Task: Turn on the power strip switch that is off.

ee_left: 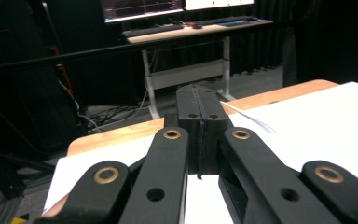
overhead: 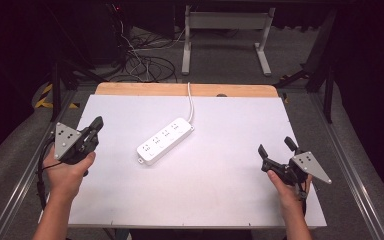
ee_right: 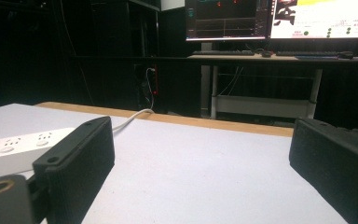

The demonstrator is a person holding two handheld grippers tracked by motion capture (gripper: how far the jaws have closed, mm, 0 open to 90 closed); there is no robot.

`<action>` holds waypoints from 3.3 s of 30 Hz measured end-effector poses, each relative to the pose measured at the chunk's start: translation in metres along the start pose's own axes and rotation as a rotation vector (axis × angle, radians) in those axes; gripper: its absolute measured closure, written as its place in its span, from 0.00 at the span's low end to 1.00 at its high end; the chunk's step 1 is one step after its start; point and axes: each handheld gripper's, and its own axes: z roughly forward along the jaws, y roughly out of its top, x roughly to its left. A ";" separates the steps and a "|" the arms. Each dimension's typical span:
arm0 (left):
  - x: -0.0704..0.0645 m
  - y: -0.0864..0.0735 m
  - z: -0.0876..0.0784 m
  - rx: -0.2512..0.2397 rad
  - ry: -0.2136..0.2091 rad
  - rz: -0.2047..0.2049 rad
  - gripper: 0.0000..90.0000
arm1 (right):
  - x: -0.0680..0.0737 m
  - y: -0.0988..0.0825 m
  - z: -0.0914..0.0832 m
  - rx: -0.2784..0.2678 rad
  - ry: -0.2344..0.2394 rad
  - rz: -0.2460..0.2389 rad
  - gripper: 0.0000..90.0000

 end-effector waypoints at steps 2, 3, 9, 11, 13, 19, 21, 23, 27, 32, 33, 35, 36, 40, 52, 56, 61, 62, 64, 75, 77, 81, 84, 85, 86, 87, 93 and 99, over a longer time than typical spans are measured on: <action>-0.005 0.006 0.004 0.013 -0.020 0.017 1.00 | 0.000 0.000 0.000 0.001 -0.004 0.003 0.08; -0.007 0.009 0.007 0.019 -0.026 0.023 1.00 | 0.000 0.000 0.000 0.001 -0.004 0.004 0.08; -0.022 0.020 0.024 0.040 -0.076 0.037 1.00 | 0.000 0.001 0.000 -0.001 -0.001 -0.002 0.08; -0.027 0.023 0.030 0.050 -0.086 0.060 1.00 | 0.000 0.001 0.000 0.000 -0.001 -0.003 0.08; -0.031 0.026 0.035 0.052 -0.099 0.060 1.00 | 0.000 0.000 0.000 0.002 0.000 -0.004 0.08; -0.046 0.031 0.053 0.075 -0.137 0.085 1.00 | 0.002 0.000 0.001 0.005 0.005 -0.008 0.08; -0.051 0.031 0.059 0.085 -0.147 0.095 1.00 | 0.002 0.000 0.001 0.007 0.007 -0.011 0.08; -0.057 0.031 0.066 0.096 -0.162 0.104 1.00 | 0.003 0.000 0.001 0.010 0.009 -0.015 0.08; -0.067 0.030 0.084 0.122 -0.177 0.129 1.00 | 0.003 0.000 0.002 0.012 0.009 -0.015 0.08; -0.082 0.029 0.101 0.157 -0.214 0.157 1.00 | 0.003 -0.001 0.003 0.014 0.012 -0.018 0.08; -0.085 0.028 0.104 0.166 -0.217 0.163 1.00 | 0.003 -0.001 0.003 0.014 0.012 -0.018 0.08; -0.089 0.025 0.110 0.183 -0.223 0.171 1.00 | 0.002 -0.001 0.002 0.016 0.009 -0.020 0.08; -0.091 0.024 0.113 0.192 -0.227 0.177 1.00 | 0.002 -0.001 0.002 0.016 0.009 -0.020 0.08; -0.100 0.017 0.127 0.232 -0.239 0.206 1.00 | 0.002 -0.001 0.001 0.013 0.009 -0.014 0.08; -0.118 -0.006 0.164 0.391 -0.272 0.232 1.00 | 0.003 -0.001 0.004 0.016 0.009 -0.016 0.08; -0.122 -0.015 0.175 0.439 -0.276 0.238 1.00 | 0.004 -0.001 0.005 0.021 0.011 -0.015 0.08; -0.125 -0.026 0.187 0.477 -0.260 0.229 1.00 | 0.006 -0.001 0.005 0.023 0.017 -0.015 0.08; -0.125 -0.029 0.190 0.484 -0.262 0.222 1.00 | 0.007 -0.001 0.005 0.022 0.019 -0.017 0.08; -0.126 -0.033 0.194 0.497 -0.260 0.213 1.00 | 0.008 0.000 0.004 0.021 0.024 -0.015 0.09; -0.130 -0.045 0.203 0.539 -0.254 0.201 1.00 | 0.004 0.000 0.002 0.022 0.016 -0.001 0.09; -0.130 -0.045 0.203 0.540 -0.256 0.209 1.00 | 0.004 0.000 0.002 0.023 0.015 -0.002 0.09; -0.129 -0.045 0.204 0.554 -0.243 0.208 1.00 | 0.004 -0.001 0.001 0.026 0.013 -0.001 0.09; -0.129 -0.045 0.205 0.551 -0.246 0.205 1.00 | 0.003 -0.001 0.001 0.026 0.014 0.000 0.09; -0.129 -0.045 0.204 0.547 -0.250 0.204 1.00 | 0.003 -0.001 0.001 0.025 0.012 -0.001 0.09; -0.130 -0.044 0.204 0.545 -0.256 0.204 1.00 | 0.003 -0.001 0.001 0.025 0.012 0.002 0.09; -0.131 -0.044 0.204 0.541 -0.257 0.206 1.00 | 0.002 -0.001 0.001 0.024 0.011 0.001 0.09; -0.134 -0.041 0.205 0.570 -0.245 0.188 1.00 | 0.002 -0.001 0.000 0.025 0.008 0.005 0.09; -0.136 -0.040 0.207 0.595 -0.233 0.167 1.00 | 0.002 0.001 0.000 0.018 0.006 0.008 0.09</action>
